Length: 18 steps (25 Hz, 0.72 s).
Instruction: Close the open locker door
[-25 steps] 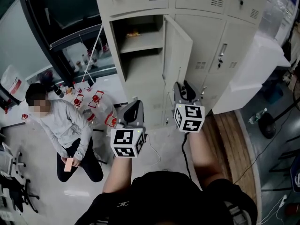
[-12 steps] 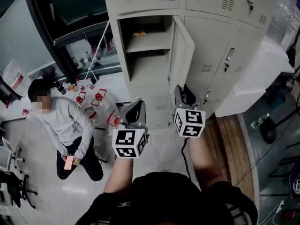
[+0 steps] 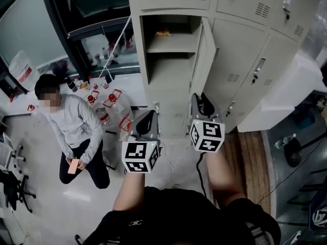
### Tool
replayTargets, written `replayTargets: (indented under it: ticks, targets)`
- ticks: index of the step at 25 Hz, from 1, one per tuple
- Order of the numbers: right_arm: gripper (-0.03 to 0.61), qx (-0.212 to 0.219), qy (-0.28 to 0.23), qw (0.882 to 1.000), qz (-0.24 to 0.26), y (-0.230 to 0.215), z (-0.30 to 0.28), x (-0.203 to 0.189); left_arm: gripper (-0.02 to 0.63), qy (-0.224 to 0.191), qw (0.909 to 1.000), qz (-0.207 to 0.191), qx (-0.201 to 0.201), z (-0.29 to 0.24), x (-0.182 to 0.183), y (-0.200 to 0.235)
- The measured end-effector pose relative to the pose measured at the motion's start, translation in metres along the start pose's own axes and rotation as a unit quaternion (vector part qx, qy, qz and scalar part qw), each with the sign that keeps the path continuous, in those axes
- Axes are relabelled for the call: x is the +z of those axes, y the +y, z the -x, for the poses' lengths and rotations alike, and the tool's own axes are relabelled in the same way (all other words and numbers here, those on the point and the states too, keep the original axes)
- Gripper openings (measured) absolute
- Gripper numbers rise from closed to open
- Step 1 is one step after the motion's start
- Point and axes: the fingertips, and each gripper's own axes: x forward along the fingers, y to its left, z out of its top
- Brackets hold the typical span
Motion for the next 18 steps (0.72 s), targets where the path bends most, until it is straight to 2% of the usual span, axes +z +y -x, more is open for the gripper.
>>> replayTargets:
  ticks: [8, 18]
  targets:
    - [0.104, -0.005, 0.001, 1.0, 0.0, 0.02, -0.009, 0.001, 0.0, 0.004, 1.0, -0.006, -0.004, 0.008, -0.003, 0.022]
    - [0.103, -0.063, 0.006, 0.998, -0.001, 0.043, -0.024, 0.001, 0.0, 0.011, 0.9995, -0.007, -0.03, 0.018, -0.003, 0.072]
